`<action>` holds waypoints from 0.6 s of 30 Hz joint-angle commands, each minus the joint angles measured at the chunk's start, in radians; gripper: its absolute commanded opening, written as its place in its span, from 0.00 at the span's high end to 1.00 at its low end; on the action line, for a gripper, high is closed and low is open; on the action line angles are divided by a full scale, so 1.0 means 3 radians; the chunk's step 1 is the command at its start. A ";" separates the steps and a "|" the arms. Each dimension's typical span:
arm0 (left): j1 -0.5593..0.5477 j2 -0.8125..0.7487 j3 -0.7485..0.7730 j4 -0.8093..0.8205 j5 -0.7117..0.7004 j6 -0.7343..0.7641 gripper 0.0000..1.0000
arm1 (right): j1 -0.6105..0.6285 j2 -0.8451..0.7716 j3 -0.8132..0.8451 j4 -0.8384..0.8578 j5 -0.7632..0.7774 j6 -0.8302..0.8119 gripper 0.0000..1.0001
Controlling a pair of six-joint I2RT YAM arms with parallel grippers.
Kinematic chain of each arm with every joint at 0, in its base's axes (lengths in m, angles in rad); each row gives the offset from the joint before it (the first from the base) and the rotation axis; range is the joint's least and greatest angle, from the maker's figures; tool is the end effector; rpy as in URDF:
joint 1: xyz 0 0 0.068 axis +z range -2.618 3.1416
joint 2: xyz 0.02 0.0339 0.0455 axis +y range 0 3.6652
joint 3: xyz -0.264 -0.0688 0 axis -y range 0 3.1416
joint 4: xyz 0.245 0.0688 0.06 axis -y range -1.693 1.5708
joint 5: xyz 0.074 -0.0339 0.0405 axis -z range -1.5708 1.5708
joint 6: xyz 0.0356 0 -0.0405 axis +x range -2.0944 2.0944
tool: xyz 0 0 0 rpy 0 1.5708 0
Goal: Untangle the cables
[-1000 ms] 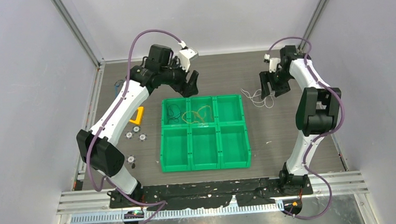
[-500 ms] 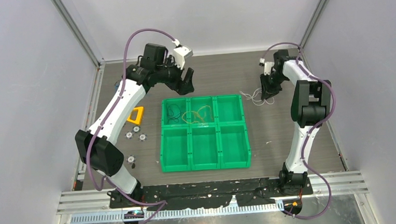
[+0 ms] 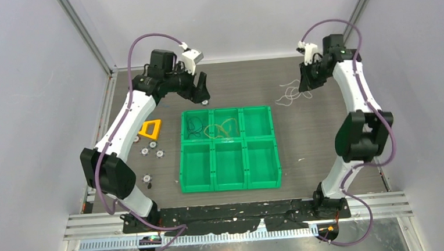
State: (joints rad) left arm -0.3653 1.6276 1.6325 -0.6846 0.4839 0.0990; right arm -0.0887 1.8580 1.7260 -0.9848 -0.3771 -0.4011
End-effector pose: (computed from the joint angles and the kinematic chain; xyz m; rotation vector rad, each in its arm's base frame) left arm 0.3320 -0.1447 0.3720 0.7691 2.1105 -0.6871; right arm 0.3921 -0.0217 0.2977 -0.5165 2.5447 0.3350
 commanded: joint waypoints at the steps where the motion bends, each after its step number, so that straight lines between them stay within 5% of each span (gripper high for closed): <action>1: 0.0059 -0.0194 -0.0085 0.0255 0.0116 -0.0080 0.26 | 0.0105 -0.0613 0.0151 -0.0277 -0.0472 -0.0250 0.95; 7: 0.0072 -0.0215 -0.0134 0.0304 0.0139 -0.0090 0.26 | 0.0516 -0.0926 0.0364 -0.0556 -0.0760 -0.0420 0.95; 18: 0.0077 -0.0326 -0.0244 0.0368 0.0122 -0.0165 0.26 | 0.1290 -0.0961 0.0080 -0.0506 0.0271 -0.0811 0.95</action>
State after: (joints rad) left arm -0.3466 1.5963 1.5791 -0.6231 0.5014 0.0624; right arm 0.2840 1.5738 1.7527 -1.1282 -0.4362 -0.5800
